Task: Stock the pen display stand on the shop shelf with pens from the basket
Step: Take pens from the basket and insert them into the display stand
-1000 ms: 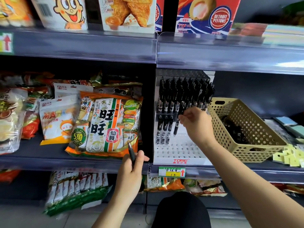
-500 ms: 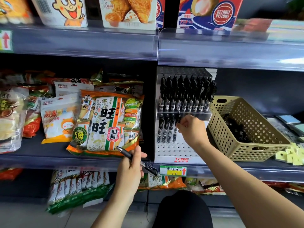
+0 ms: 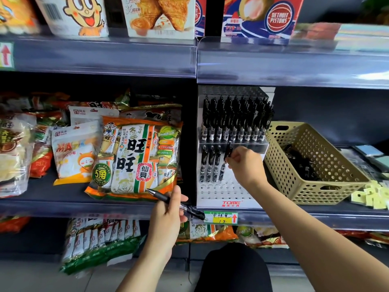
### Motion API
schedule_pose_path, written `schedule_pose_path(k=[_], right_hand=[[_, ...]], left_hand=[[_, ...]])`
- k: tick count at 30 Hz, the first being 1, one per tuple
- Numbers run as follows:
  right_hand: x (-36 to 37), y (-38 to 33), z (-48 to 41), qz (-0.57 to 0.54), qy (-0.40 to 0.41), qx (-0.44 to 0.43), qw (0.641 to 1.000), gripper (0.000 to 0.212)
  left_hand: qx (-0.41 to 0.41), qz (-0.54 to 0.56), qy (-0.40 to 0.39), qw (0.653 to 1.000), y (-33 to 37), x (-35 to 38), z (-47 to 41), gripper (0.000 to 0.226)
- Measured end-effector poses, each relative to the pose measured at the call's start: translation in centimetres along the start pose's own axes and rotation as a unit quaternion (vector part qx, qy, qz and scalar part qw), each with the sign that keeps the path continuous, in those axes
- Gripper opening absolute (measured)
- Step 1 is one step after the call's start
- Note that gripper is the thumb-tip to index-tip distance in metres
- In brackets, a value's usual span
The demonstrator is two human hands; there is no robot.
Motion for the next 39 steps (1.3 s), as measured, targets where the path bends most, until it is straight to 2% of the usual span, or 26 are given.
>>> schedule_pose_path(k=[6,15,18,20,21,23,25,26,27,29,31,32,35,37,39], right_hand=[[0.2,-0.6,0.2,0.006,0.001,-0.020,1.000,0.008],[0.7,0.5,0.6,0.002,-0.030,0.022,0.999,0.014],[-0.3,0.1,1.4,0.004,0.015,0.027,1.000,0.032],[-1.5,-1.0,2.7,-0.006,0.066,-0.006,0.998,0.028],[-1.8,-1.6,3.3,-0.028,0.059,-0.016,0.998,0.024],[-0.9,-2.5,4.9,-0.080,-0.047,-0.020,0.995,0.025],[1.2,-2.7,7.0,-0.142,-0.195,0.018,0.970,0.031],[1.9,-2.4,8.1,-0.200,-0.235,0.066,0.949,0.031],[2.4,-1.9,8.9,-0.281,-0.243,0.131,0.919,0.030],[2.9,-1.1,10.0,-0.452,-0.212,0.256,0.828,0.029],[3.0,-0.6,10.5,-0.554,-0.183,0.320,0.747,0.027],[3.1,-0.5,10.7,-0.578,-0.181,0.330,0.724,0.027],[3.3,0.0,11.0,-0.597,-0.196,0.328,0.705,0.028],[3.2,0.1,11.1,-0.606,-0.206,0.329,0.694,0.025],[2.7,-0.2,11.0,-0.615,-0.210,0.322,0.688,0.021]], left_hand=[[-0.008,0.007,0.002,1.000,-0.3,-0.2,-0.2,0.037],[-0.014,0.004,-0.006,1.000,-0.2,0.2,-0.1,0.039],[-0.007,0.013,-0.007,1.000,0.2,0.2,0.1,0.039],[0.000,0.021,-0.008,1.000,0.6,0.3,0.1,0.038],[0.004,0.031,-0.009,0.999,0.8,0.4,0.2,0.038],[0.008,0.066,-0.019,0.998,1.2,0.9,0.4,0.035],[0.020,0.101,-0.041,0.994,1.7,1.7,0.8,0.031],[0.035,0.105,-0.056,0.992,1.9,2.0,1.0,0.029],[0.065,0.094,-0.071,0.991,2.3,2.4,1.3,0.027],[0.190,0.000,-0.079,0.979,3.3,2.7,1.9,0.023],[0.349,-0.117,-0.083,0.926,3.9,3.3,2.9,0.017],[0.403,-0.154,-0.095,0.897,3.9,3.7,3.3,0.014],[0.470,-0.210,-0.143,0.846,3.3,4.8,4.6,0.020],[0.489,-0.232,-0.148,0.828,3.2,5.1,5.2,0.020],[0.492,-0.236,-0.145,0.825,3.5,5.2,5.2,0.021]])
Point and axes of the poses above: each hand's wrist, its own z-axis away from the middle knuckle, its own x-axis out of the palm, y = z × x, the point moved 6 cm from there along -z, towards the middle knuckle, and after that the axes turned 7 degrees about -x, right-handed, at the moved point
